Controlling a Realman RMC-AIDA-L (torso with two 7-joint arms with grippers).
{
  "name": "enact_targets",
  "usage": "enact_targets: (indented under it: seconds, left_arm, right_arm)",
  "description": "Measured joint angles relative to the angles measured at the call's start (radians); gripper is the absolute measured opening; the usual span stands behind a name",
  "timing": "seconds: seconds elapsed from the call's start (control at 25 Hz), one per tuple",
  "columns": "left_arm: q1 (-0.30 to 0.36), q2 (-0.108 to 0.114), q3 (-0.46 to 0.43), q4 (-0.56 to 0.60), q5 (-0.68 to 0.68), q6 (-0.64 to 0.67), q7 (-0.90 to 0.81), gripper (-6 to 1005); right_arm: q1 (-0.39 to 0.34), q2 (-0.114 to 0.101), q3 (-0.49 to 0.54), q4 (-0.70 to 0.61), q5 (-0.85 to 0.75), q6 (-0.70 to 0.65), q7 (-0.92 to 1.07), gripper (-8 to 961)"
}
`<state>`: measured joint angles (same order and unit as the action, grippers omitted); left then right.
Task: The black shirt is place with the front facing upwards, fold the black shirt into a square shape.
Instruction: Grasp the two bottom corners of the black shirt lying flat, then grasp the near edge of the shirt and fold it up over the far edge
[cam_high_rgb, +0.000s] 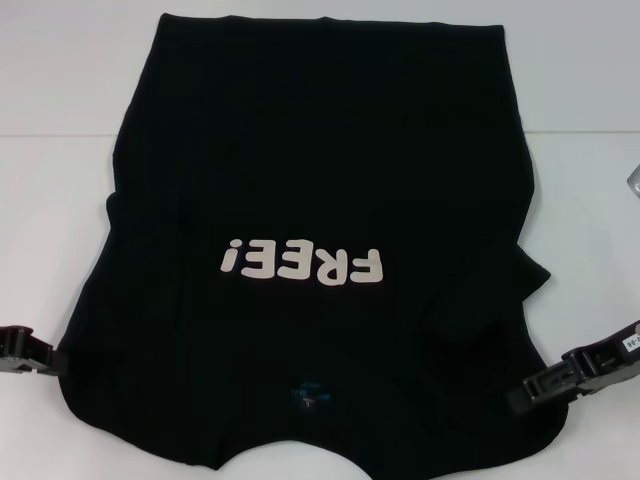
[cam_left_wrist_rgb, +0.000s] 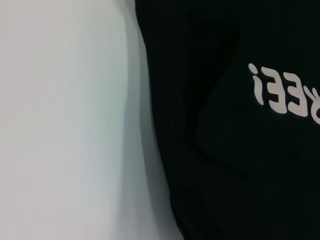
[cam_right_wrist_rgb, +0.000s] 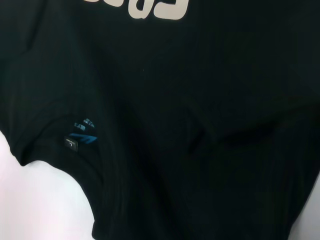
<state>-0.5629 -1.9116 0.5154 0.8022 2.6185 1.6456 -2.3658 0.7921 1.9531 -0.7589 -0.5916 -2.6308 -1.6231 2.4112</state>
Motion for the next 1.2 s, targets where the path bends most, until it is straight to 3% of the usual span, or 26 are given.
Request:
enact_targets:
  seconds: [0.36, 0.8, 1.2]
  left_arm:
    - [0.0, 0.0, 0.0, -0.001, 0.0, -0.001, 0.002, 55]
    - [0.0, -0.001, 0.0, -0.001, 0.0, -0.001, 0.008, 57]
    - [0.001, 0.0, 0.0, -0.002, -0.01, 0.0, 0.011, 59]
  right_arm:
    - [0.003, 0.014, -0.05, -0.028, -0.002, 0.004, -0.012, 879]
    - [0.011, 0.017, -0.074, -0.029, -0.008, 0.009, 0.001, 676]
    - [0.013, 0.015, -0.077, -0.03, -0.008, 0.015, 0.002, 227]
